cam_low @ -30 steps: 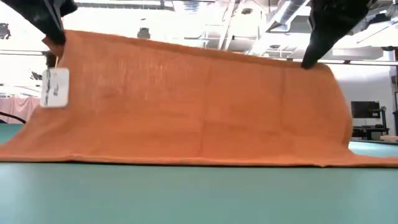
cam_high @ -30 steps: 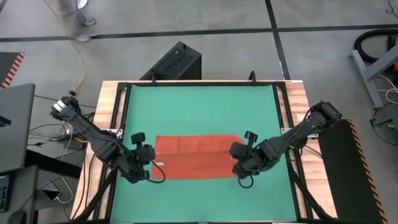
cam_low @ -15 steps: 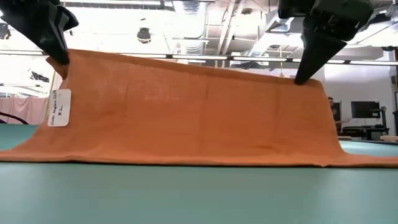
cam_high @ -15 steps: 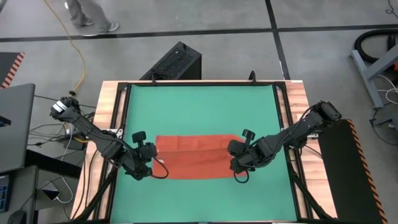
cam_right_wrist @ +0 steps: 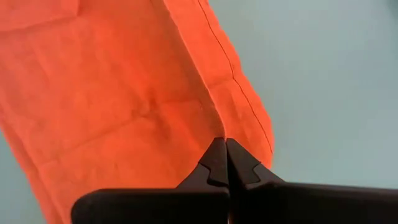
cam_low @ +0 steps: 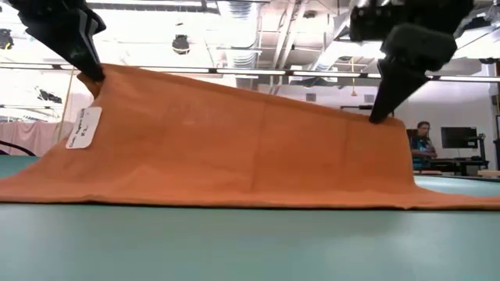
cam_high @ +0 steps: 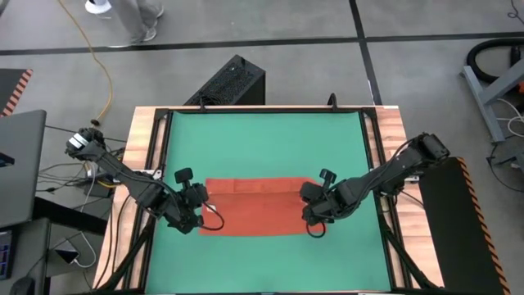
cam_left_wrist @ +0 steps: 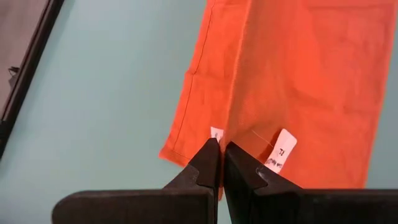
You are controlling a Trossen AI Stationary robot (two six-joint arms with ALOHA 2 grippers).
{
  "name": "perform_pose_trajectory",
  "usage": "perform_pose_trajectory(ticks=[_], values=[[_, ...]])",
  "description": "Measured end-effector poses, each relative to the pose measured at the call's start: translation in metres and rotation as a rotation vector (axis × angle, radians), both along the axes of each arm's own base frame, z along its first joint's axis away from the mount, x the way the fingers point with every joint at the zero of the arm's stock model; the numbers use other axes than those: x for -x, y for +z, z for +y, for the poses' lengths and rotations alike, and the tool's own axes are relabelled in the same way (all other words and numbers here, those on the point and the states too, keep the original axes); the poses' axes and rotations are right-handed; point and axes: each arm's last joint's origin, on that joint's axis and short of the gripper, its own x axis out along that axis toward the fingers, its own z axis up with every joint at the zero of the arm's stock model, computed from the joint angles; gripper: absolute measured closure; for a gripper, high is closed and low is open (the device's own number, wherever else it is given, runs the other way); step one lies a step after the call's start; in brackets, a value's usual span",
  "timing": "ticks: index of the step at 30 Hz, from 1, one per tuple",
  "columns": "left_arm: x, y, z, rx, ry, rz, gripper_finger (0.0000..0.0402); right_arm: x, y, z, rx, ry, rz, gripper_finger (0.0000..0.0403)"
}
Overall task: Roll towel
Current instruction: Fold the orange towel
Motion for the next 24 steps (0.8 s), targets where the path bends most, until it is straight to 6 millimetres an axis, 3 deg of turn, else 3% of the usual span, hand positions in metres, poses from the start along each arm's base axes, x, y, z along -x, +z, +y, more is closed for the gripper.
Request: perform_pose_trajectory(ticks=[10,16,24], values=[[-0.003,-0.004,-0.002,0.023,0.017,0.006,0.0401,-0.001,-0.011,-0.001,-0.019,-0.005,-0.041,0.0383],[-0.013,-0.033,-0.009,-0.024,0.017,0.100,0.0401,-0.002,-0.011,0.000,-0.024,-0.003,-0.046,0.0380],[-0.021,-0.053,-0.015,-0.053,0.028,0.176,0.0401,-0.003,-0.010,-0.002,-0.029,-0.014,-0.054,0.0375]])
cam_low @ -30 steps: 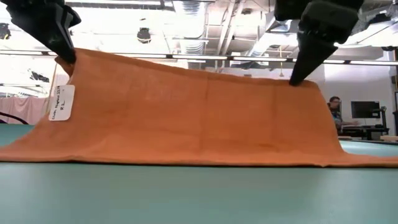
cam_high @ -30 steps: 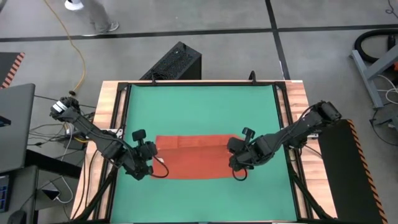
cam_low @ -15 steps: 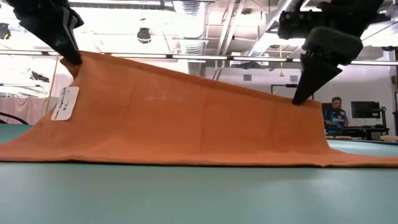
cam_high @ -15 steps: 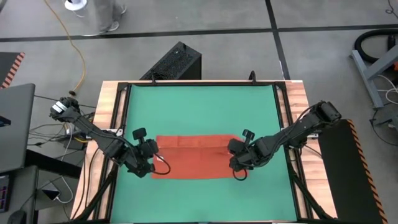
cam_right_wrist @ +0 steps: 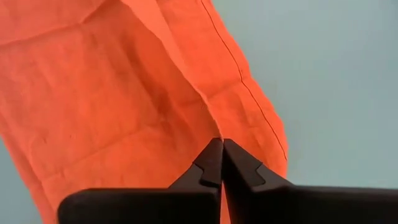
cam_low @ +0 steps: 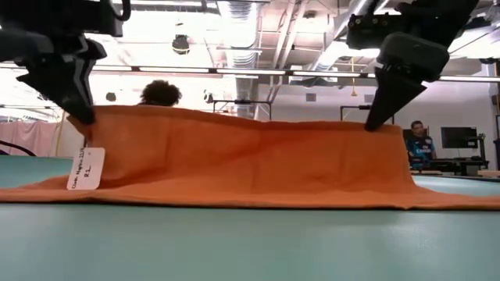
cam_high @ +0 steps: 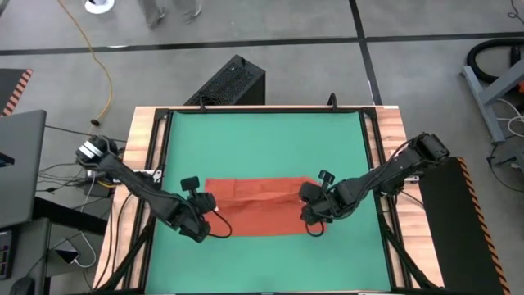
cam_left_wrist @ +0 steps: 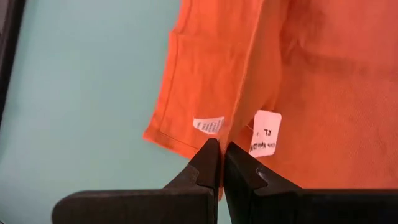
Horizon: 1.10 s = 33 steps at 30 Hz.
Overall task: Roll towel
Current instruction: Fold the orange towel
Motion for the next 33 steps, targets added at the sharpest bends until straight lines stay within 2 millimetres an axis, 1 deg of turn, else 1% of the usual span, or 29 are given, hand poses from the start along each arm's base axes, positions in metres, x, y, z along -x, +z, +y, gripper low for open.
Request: perform_pose_trajectory(ticks=[3,7,14,18,24,26,29,31,33], values=[[-0.001,-0.004,-0.001,-0.001,0.004,0.017,0.0401,0.000,0.000,0.000,-0.002,-0.002,-0.005,0.0361],[-0.001,-0.004,-0.001,-0.011,0.026,0.007,0.0401,0.000,0.000,0.000,-0.006,-0.019,-0.009,0.0334],[-0.001,-0.002,0.005,-0.156,0.046,-0.057,0.0382,-0.001,0.001,-0.003,0.034,-0.043,-0.027,0.0285],[-0.004,-0.002,0.010,-0.177,0.043,-0.050,0.0365,-0.002,0.001,-0.005,0.035,-0.048,-0.027,0.0275],[-0.005,-0.002,0.011,-0.165,0.041,-0.033,0.0343,-0.001,0.001,-0.002,0.032,-0.034,-0.030,0.0275],[-0.005,-0.002,0.011,-0.172,0.028,-0.026,0.0334,0.000,0.001,0.001,0.031,-0.014,-0.031,0.0274],[-0.005,-0.002,0.010,-0.159,0.040,-0.044,0.0324,0.002,-0.001,0.015,0.047,0.097,-0.045,0.0274],[-0.005,-0.001,0.001,-0.143,0.000,-0.080,0.0322,0.006,-0.007,0.030,0.047,0.200,-0.085,0.0275],[-0.003,0.000,-0.016,-0.121,-0.103,-0.122,0.0323,0.010,-0.014,0.043,0.037,0.286,-0.136,0.0275]])
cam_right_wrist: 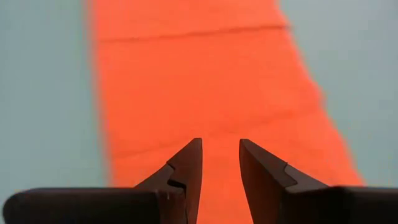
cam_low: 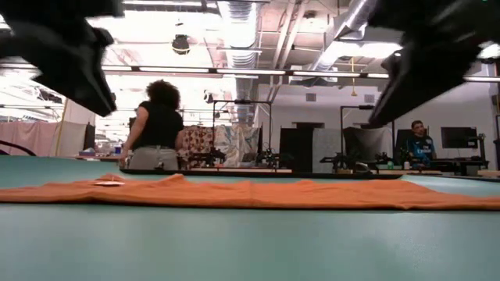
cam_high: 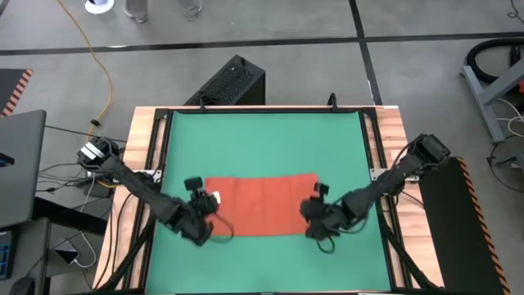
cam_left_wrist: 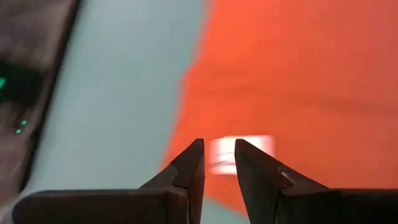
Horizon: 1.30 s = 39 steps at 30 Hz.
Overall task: Roll towel
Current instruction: Fold the orange towel
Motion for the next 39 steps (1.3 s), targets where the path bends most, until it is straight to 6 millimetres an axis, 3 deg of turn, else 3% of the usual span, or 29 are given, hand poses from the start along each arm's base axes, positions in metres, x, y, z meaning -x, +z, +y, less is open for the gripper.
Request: perform_pose_trajectory(ticks=[5,9,14,19,26,30,39], values=[[0.006,0.006,-0.039,0.091,-0.190,-0.135,0.0326,0.013,-0.016,0.021,-0.084,0.090,-0.100,0.0275],[0.014,-0.005,-0.048,0.139,-0.188,-0.216,0.0326,0.019,-0.022,0.026,-0.137,0.080,-0.130,0.0275],[0.024,-0.034,-0.041,0.202,-0.153,-0.249,0.0326,0.021,-0.030,0.030,-0.147,0.067,-0.113,0.0275],[0.032,-0.057,-0.031,0.247,-0.103,-0.328,0.0326,0.018,-0.058,0.034,-0.128,-0.018,-0.058,0.0284],[0.035,-0.063,-0.027,0.278,-0.071,-0.338,0.0327,0.015,-0.096,0.035,-0.101,-0.138,-0.012,0.0303],[0.034,-0.066,-0.022,0.282,-0.038,-0.299,0.0334,0.014,-0.100,0.033,-0.095,-0.174,-0.010,0.0305],[0.029,-0.069,-0.008,0.287,0.037,-0.234,0.0398,0.022,-0.088,0.023,-0.066,-0.231,0.012,0.0305]])
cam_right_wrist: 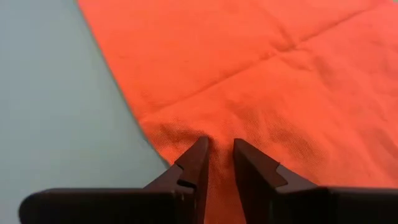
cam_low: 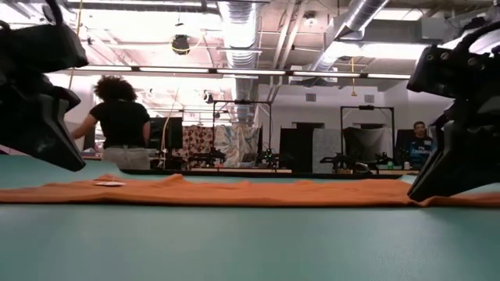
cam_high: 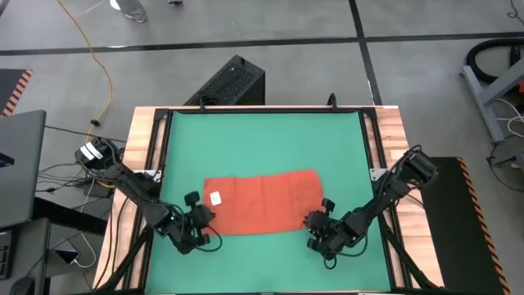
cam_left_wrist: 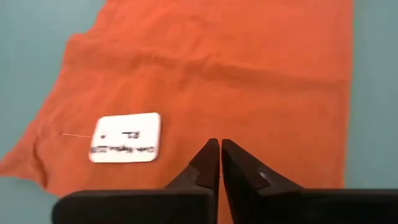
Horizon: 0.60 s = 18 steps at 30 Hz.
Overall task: Roll towel
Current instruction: Fold the orange towel
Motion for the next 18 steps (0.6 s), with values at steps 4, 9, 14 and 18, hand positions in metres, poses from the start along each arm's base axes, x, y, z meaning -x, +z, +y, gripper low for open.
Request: perform_pose_trajectory(ticks=[4,9,14,18], values=[[-0.001,-0.002,0.008,-0.001,0.037,0.048,0.0400,0.005,0.002,-0.006,0.036,-0.061,0.008,0.0305],[-0.005,-0.004,0.015,-0.010,0.078,0.021,0.0401,0.006,0.003,-0.008,0.064,-0.049,0.010,0.0305],[-0.015,0.000,0.014,-0.008,0.040,-0.055,0.0401,0.010,0.020,-0.012,0.068,-0.045,-0.011,0.0305],[-0.020,0.005,0.014,-0.035,0.027,-0.111,0.0401,0.016,0.035,-0.017,0.067,-0.053,-0.017,0.0305]])
